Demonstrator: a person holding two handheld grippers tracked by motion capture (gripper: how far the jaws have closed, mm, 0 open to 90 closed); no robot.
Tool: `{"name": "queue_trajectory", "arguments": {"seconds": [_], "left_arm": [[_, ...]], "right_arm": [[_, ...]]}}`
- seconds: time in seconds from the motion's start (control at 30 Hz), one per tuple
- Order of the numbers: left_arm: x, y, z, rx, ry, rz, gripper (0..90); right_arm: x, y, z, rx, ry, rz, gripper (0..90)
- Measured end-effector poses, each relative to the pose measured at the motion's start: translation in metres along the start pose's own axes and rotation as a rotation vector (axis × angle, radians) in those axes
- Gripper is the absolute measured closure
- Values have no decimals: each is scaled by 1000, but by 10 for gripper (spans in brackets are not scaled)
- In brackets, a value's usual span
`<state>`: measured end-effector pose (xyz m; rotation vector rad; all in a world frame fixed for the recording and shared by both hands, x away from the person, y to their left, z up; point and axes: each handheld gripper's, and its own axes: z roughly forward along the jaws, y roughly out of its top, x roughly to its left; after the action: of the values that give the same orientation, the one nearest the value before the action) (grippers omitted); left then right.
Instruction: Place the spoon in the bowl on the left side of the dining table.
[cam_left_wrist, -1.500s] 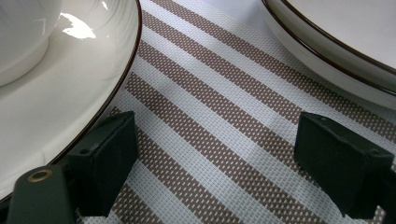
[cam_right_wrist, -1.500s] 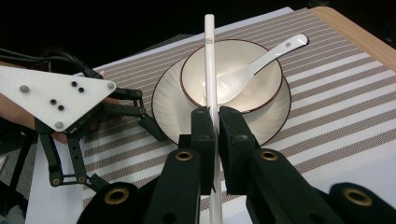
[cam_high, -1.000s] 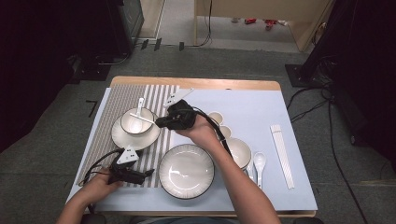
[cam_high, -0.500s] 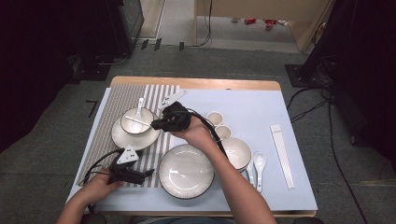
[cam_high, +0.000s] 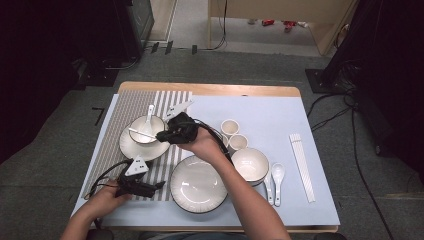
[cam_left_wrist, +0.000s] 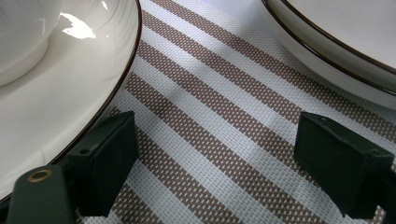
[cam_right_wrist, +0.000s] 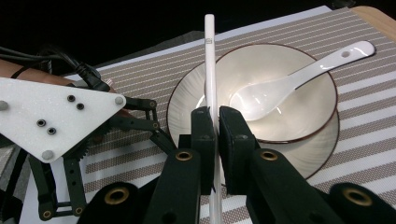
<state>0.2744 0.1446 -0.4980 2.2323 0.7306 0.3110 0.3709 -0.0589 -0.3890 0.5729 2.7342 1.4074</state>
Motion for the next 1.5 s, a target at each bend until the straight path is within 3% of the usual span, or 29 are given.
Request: {"name": "queue_trajectory", "arguments": {"seconds": [1.5], "left_arm": [[0, 0, 0, 0, 0, 1, 137]], "right_arm": [[8, -5, 41, 37, 37, -35, 853]]}}
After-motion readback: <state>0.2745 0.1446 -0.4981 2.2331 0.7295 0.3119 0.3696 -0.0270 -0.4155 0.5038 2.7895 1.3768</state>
